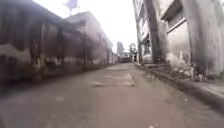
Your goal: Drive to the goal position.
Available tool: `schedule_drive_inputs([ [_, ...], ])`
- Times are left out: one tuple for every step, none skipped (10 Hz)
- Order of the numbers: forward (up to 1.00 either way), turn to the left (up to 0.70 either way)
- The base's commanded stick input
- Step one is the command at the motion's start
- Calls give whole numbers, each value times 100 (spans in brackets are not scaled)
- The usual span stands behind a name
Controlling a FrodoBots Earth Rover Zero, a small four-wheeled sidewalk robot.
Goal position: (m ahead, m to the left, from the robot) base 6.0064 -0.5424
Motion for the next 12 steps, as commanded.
schedule_drive_inputs([
  [50,1],
  [50,1],
  [50,1],
  [50,1],
  [50,1],
  [50,1],
  [50,1],
  [50,1],
  [50,1],
  [50,1],
  [50,1],
  [50,-14],
])
